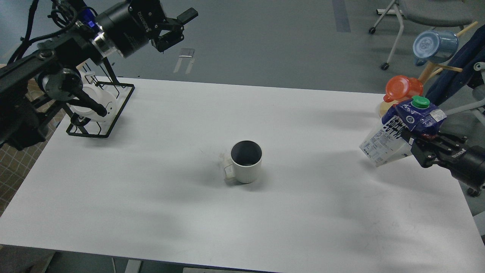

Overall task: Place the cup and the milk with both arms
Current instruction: 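Carry the milk carton toward the mug and set it beside it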

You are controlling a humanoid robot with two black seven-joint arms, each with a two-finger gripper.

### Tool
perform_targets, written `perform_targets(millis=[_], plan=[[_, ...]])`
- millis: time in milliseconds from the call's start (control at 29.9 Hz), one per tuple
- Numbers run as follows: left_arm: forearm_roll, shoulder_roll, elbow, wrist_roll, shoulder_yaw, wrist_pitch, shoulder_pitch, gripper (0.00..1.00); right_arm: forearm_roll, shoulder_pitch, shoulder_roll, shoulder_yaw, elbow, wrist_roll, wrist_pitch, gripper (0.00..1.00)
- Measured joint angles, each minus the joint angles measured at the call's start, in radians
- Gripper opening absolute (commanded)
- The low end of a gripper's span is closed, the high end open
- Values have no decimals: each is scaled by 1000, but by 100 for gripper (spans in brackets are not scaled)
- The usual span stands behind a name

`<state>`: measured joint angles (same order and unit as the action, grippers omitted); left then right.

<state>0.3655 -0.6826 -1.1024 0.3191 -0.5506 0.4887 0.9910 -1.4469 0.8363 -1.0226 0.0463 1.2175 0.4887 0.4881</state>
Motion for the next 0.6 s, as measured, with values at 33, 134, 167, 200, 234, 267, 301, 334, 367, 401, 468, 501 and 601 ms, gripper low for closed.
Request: perform_targets(millis=[33,134,167,200,234,267,301,334,367,401,468,501,601], plan=[[0,0,0,0,0,0,0,97,0,8,6,0,0,0,0,9],[0,0,1,0,0,0,0,97,1,32,59,6,-8,0,0,9],[0,1,1,0,0,0,0,97,1,36,76,8,-11,0,0,9],[2,1,1,0,0,0,0,97,1,41,97,11,-15,0,0,9],[3,1,1,0,0,0,0,97,2,45,114,15,-18,0,0,9],[3,1,1,0,0,0,0,97,2,51,131,21,-22,0,0,9],[4,1,1,0,0,0,0,97,2,61,148,31,-30,0,0,9],[4,2,1,0,0,0,0,97,2,74,167,45,-43,0,1,9],[4,2,1,0,1,0,0,97,2,90,188,65,-58,0,1,9],[4,2,1,-1,1,0,0,97,2,106,211,87,-73,0,1,9],[4,2,1,-1,1,0,0,97,2,135,249,126,-91,0,1,9],[4,2,1,-1,1,0,0,97,2,150,270,144,-100,0,1,10],[4,2,1,-1,2,0,0,97,15,191,333,193,-124,0,1,10]])
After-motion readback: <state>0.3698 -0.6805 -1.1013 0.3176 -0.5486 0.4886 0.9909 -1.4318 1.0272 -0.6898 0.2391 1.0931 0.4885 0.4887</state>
